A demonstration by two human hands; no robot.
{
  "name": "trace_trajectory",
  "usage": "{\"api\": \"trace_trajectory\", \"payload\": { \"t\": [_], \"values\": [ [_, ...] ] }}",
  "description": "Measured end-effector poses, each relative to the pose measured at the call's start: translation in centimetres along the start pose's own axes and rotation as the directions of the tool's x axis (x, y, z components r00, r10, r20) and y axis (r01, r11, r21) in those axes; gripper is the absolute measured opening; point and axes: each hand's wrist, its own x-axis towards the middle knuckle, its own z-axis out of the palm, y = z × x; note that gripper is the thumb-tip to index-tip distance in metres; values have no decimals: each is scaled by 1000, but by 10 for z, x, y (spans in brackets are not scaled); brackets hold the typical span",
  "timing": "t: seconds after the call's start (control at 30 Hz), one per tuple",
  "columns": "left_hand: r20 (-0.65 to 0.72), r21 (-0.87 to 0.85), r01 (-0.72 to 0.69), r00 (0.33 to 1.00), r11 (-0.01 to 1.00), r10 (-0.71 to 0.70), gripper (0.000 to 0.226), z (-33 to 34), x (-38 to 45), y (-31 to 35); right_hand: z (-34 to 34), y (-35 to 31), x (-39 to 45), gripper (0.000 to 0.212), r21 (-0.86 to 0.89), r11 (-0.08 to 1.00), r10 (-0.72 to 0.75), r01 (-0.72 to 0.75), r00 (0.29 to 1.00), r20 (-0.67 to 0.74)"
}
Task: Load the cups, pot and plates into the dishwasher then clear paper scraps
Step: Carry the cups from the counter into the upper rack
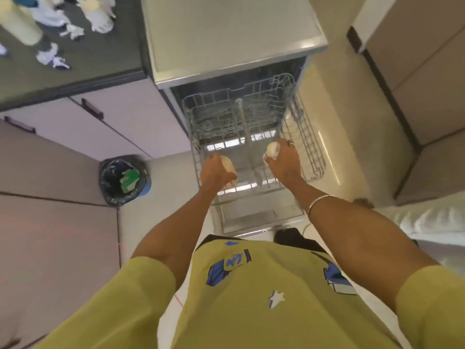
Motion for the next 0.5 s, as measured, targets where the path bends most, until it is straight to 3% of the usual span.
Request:
{"api": "trace_trajectory", "payload": {
  "t": [0.2,0.37,0.5],
  "values": [
    [-127,-124,190,970,974,-205,102,19,10,20,-16,-7,61,52,74,988,-146,135,976,162],
    [-205,-232,254,931,939,-302,86,26,20,37,-25,-12,100,48,31,963,-266,267,928,261],
    [-243,-296,305,893,905,-380,85,18,40,46,-12,-23,135,47,74,957,-288,279,904,315]
  ]
}}
